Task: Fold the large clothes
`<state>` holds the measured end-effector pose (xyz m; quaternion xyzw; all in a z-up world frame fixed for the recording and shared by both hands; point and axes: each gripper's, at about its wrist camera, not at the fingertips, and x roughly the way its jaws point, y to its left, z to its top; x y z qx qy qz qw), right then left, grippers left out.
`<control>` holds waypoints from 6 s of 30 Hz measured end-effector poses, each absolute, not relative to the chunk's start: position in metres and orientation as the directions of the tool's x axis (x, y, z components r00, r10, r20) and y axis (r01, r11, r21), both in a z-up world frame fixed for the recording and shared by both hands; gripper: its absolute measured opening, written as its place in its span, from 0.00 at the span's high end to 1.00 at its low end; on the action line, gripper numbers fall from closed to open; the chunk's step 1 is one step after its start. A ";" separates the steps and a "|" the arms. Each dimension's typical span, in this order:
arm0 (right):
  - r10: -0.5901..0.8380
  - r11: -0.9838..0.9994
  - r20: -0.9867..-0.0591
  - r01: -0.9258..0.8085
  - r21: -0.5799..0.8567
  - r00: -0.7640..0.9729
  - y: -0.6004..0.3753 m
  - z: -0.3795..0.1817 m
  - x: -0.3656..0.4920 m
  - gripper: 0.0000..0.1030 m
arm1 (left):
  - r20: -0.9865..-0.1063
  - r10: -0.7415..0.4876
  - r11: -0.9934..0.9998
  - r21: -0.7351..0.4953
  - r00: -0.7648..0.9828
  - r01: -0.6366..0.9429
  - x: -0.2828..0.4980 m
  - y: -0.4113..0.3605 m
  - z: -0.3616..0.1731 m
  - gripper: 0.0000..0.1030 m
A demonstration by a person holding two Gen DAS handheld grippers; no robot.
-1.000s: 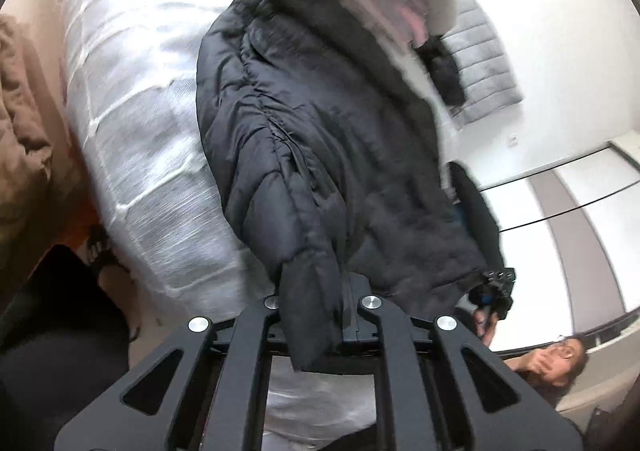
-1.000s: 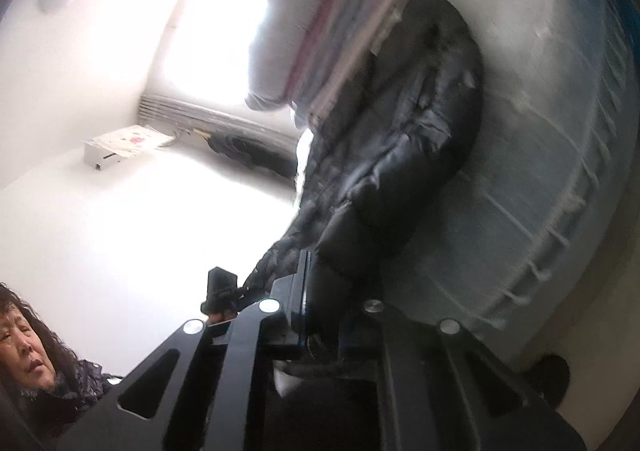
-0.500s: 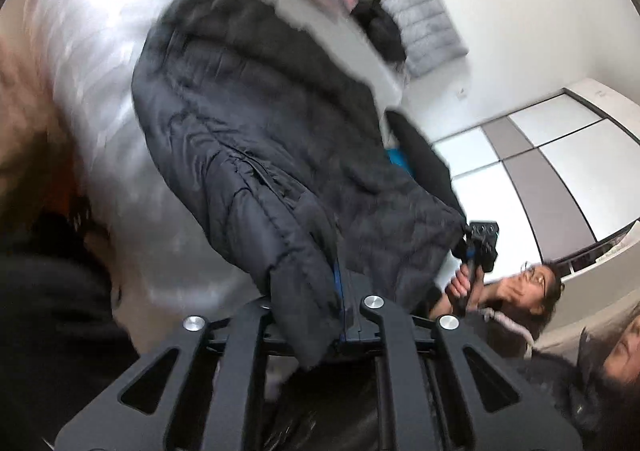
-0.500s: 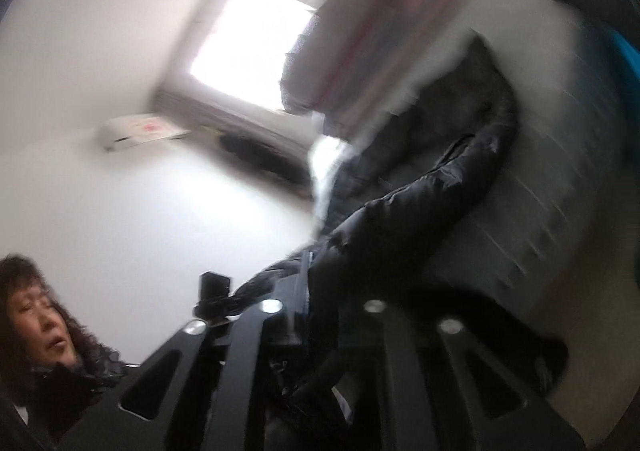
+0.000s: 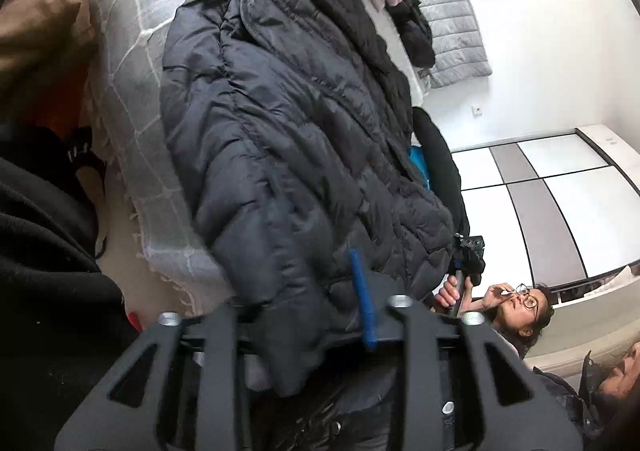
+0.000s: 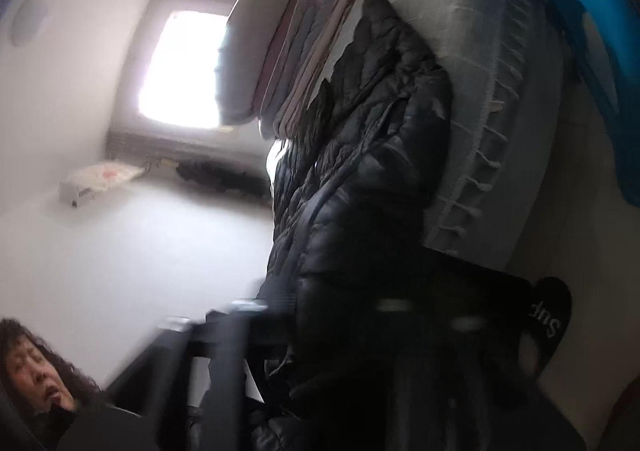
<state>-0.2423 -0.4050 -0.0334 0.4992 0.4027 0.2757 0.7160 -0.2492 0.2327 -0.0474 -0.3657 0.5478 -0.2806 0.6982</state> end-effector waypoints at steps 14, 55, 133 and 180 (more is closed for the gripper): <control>0.728 0.146 0.111 -0.311 0.939 0.677 -0.414 0.047 -0.298 0.91 | -0.401 -0.848 0.501 -0.821 0.348 0.274 -0.283 0.236 0.075 0.92; 0.573 0.535 -0.320 -0.048 0.844 0.755 -0.348 0.049 0.018 0.19 | -0.234 -0.481 0.398 -0.917 0.845 -0.028 0.054 0.254 0.024 0.34; 0.504 0.424 -0.513 0.318 0.848 0.695 -0.440 -0.074 -0.150 0.08 | -0.444 -0.574 0.445 -0.874 0.688 -0.194 -0.157 0.253 -0.053 0.19; 0.574 0.479 -0.530 0.269 0.835 0.623 -0.397 -0.049 -0.123 0.40 | -0.601 -0.372 0.565 -0.751 0.707 -0.342 -0.075 0.285 -0.041 0.59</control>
